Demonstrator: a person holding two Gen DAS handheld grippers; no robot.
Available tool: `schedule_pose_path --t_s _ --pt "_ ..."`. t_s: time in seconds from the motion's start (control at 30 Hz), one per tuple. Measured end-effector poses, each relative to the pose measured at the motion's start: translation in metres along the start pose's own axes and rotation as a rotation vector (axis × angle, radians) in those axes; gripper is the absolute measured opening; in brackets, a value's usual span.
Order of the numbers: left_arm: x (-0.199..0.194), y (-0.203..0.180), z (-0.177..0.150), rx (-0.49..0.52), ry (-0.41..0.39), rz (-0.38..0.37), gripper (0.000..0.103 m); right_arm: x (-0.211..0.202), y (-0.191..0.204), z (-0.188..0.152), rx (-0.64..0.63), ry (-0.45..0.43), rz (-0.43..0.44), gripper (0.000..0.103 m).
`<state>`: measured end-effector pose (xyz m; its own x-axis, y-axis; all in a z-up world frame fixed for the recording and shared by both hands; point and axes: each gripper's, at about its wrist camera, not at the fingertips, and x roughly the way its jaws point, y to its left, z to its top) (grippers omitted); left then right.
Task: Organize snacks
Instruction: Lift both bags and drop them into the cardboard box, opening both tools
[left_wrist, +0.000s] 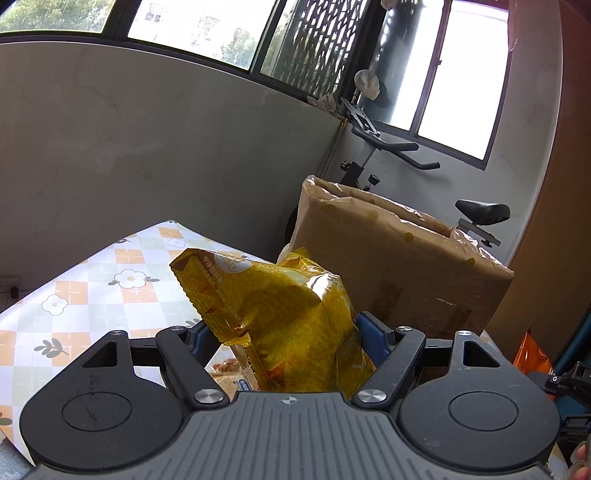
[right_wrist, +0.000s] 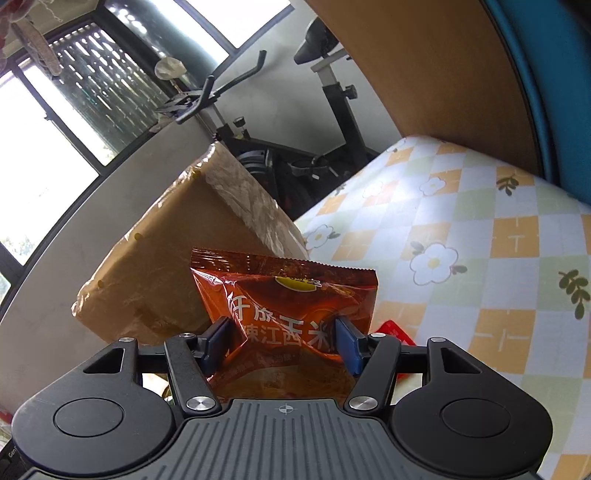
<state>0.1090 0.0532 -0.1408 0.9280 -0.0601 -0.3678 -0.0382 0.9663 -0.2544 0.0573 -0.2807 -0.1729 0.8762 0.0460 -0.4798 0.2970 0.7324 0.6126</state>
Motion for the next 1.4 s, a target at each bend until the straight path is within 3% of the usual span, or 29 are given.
schedule_pose_path --t_s 0.27,0.47,0.87,1.03,1.4 --pt "-0.013 -0.008 0.027 0.031 -0.082 -0.035 0.079 -0.023 0.028 0.042 -0.091 -0.113 0.073 0.057" --pt "-0.019 -0.025 0.057 0.068 -0.155 -0.083 0.079 -0.026 0.055 0.079 -0.143 -0.150 0.152 0.057" --pt "0.030 -0.079 0.114 0.150 -0.216 -0.145 0.079 0.036 0.119 0.150 -0.181 -0.196 0.318 0.057" --pt "0.069 -0.088 0.122 0.149 -0.147 -0.157 0.079 0.091 0.130 0.169 -0.129 -0.162 0.368 0.057" --pt "0.147 -0.091 0.120 0.195 0.020 -0.146 0.079 0.167 0.122 0.160 -0.054 -0.046 0.281 0.057"
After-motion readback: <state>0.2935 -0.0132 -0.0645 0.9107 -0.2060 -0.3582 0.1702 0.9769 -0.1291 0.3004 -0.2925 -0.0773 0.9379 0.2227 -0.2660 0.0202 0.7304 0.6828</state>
